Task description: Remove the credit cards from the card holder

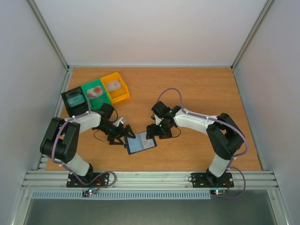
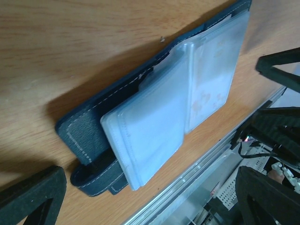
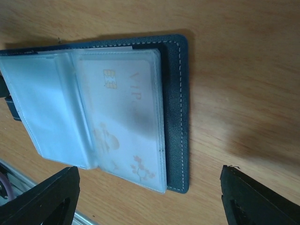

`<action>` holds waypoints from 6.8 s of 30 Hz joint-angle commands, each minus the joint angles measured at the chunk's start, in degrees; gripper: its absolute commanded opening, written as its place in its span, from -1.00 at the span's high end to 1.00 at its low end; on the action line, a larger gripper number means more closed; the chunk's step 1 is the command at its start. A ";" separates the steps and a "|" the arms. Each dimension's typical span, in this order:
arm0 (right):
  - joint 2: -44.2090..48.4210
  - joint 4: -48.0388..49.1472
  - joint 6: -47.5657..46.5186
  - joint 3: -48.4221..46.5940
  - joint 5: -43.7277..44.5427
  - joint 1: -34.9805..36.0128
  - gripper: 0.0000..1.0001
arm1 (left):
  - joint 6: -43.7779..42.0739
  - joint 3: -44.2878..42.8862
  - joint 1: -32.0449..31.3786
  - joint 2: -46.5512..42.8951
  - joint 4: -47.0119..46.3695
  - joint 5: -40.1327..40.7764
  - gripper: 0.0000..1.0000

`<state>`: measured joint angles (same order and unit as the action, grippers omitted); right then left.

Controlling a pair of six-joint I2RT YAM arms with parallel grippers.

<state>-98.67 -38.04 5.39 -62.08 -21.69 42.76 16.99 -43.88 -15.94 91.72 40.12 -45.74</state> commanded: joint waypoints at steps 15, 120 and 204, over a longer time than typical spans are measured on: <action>-3.71 5.01 1.03 0.73 -8.54 -0.38 -0.40 | 3.03 -4.16 -7.56 5.35 -10.31 -1.85 -0.45; 53.23 1.80 -19.77 -13.39 -20.04 -5.23 -0.09 | -10.48 -10.26 -21.49 -45.80 -35.19 7.83 0.99; 32.12 3.15 -26.14 -22.73 -26.97 8.74 0.54 | 3.96 5.35 -21.45 -54.64 -62.31 0.58 0.99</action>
<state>-66.04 -37.98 -20.91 -83.79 -44.27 50.74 23.09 -38.76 -37.23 36.93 -19.55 -45.28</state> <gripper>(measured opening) 0.235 0.053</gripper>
